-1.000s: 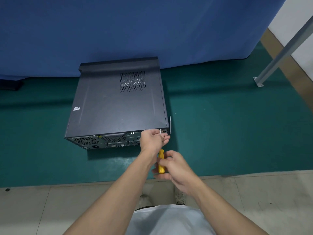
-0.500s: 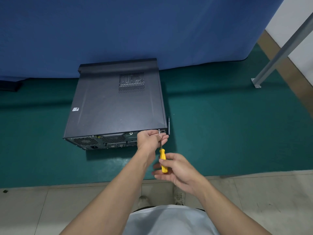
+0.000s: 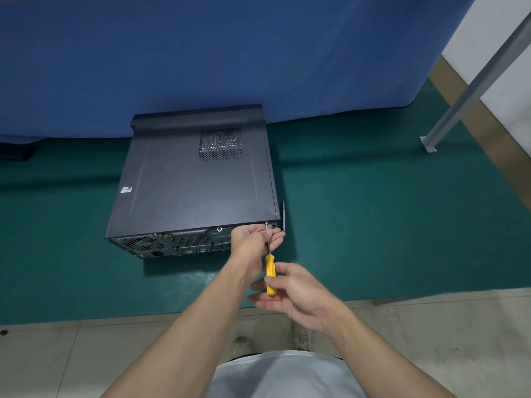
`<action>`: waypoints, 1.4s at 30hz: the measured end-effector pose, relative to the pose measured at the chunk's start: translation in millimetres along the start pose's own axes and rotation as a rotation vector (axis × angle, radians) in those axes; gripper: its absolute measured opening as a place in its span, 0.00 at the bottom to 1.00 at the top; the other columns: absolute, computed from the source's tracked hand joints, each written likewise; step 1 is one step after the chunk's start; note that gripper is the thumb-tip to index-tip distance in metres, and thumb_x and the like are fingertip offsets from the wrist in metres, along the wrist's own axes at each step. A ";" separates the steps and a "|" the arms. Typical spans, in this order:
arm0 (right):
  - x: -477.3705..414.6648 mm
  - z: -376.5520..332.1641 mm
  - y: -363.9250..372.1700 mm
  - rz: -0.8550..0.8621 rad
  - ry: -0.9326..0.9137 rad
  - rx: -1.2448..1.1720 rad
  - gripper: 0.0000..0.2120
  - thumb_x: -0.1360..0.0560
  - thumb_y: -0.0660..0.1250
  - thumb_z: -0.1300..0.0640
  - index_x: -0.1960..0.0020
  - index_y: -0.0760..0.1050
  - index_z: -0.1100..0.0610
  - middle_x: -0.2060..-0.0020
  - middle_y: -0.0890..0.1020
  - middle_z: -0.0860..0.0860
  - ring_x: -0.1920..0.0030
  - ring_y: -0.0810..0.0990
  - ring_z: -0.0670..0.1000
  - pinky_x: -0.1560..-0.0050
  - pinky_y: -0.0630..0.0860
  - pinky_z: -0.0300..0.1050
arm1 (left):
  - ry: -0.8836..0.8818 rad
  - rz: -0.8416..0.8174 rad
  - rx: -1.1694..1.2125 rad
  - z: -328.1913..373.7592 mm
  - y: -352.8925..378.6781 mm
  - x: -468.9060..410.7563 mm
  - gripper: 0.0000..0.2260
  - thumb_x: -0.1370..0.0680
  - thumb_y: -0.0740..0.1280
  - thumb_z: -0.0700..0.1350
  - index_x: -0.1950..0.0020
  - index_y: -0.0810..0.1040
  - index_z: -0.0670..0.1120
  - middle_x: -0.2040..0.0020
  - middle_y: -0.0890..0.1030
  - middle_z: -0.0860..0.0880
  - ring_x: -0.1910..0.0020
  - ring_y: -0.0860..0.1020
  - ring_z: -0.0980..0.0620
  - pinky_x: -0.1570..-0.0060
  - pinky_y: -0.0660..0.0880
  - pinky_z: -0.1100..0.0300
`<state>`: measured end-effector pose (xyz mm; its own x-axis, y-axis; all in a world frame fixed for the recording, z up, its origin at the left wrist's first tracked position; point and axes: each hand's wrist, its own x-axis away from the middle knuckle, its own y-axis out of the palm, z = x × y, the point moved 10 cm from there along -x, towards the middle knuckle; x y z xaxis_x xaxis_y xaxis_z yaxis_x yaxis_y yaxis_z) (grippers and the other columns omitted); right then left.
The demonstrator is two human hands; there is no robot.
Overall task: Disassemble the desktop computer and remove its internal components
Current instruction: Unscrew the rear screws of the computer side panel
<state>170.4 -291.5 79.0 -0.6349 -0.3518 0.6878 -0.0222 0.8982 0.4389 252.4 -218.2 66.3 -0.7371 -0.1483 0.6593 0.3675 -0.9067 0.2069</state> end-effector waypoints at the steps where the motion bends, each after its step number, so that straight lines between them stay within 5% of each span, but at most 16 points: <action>1: 0.9 -0.3 -2.1 0.004 0.001 0.034 0.11 0.21 0.59 0.69 0.39 0.69 0.68 0.55 0.80 0.62 0.57 0.84 0.59 0.57 0.81 0.48 | -0.011 -0.018 0.019 -0.7 0.5 0.3 0.07 0.22 0.59 0.25 0.49 0.73 0.34 0.56 0.81 0.35 0.58 0.84 0.42 0.59 0.82 0.58; 8: -2.4 -9.1 -18.2 0.262 -0.112 0.367 0.13 0.27 0.70 0.67 0.46 0.70 0.60 0.56 0.80 0.58 0.64 0.85 0.54 0.59 0.81 0.45 | 0.058 0.087 -0.115 7.2 -8.7 2.1 0.08 0.26 0.68 0.27 0.51 0.76 0.36 0.59 0.83 0.39 0.60 0.84 0.46 0.59 0.82 0.59; 14: 0.0 -0.6 -2.8 -0.043 0.017 -0.057 0.09 0.21 0.61 0.68 0.42 0.72 0.68 0.57 0.81 0.62 0.59 0.83 0.59 0.60 0.81 0.47 | -0.017 -0.010 0.069 1.2 1.7 1.9 0.08 0.22 0.58 0.25 0.47 0.72 0.34 0.56 0.80 0.35 0.59 0.83 0.43 0.58 0.82 0.57; 22: -3.9 -9.3 -21.0 0.264 -0.116 0.346 0.12 0.28 0.71 0.67 0.48 0.71 0.62 0.59 0.80 0.57 0.66 0.83 0.51 0.59 0.82 0.46 | 0.021 0.101 -0.042 1.7 -8.8 2.9 0.07 0.26 0.67 0.26 0.51 0.76 0.35 0.58 0.83 0.38 0.60 0.85 0.45 0.61 0.82 0.59; 28: -4.8 3.8 -8.4 0.016 0.003 0.003 0.06 0.21 0.60 0.68 0.45 0.73 0.67 0.59 0.82 0.59 0.60 0.84 0.57 0.59 0.80 0.47 | -0.003 0.011 0.048 0.8 1.9 3.7 0.08 0.22 0.58 0.26 0.53 0.72 0.36 0.56 0.80 0.35 0.58 0.83 0.42 0.57 0.82 0.56; 36: -4.9 -4.0 -25.9 0.321 -0.109 0.380 0.11 0.27 0.70 0.67 0.49 0.71 0.59 0.54 0.80 0.57 0.65 0.85 0.51 0.60 0.82 0.44 | 0.060 0.124 -0.096 4.4 -12.3 1.2 0.05 0.25 0.68 0.29 0.51 0.78 0.35 0.58 0.83 0.38 0.60 0.85 0.46 0.58 0.82 0.57; 42: -4.0 4.3 -15.0 0.132 -0.012 -0.038 0.08 0.20 0.59 0.67 0.43 0.72 0.69 0.56 0.80 0.62 0.59 0.82 0.54 0.58 0.80 0.46 | 0.017 0.062 0.017 1.5 -3.9 2.2 0.06 0.21 0.60 0.27 0.50 0.73 0.35 0.57 0.81 0.37 0.60 0.83 0.44 0.60 0.82 0.60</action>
<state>169.9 -302.4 67.1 -0.6394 -0.2281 0.7342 0.0912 0.9257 0.3671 250.2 -214.4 68.1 -0.7221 -0.2110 0.6588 0.4225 -0.8886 0.1785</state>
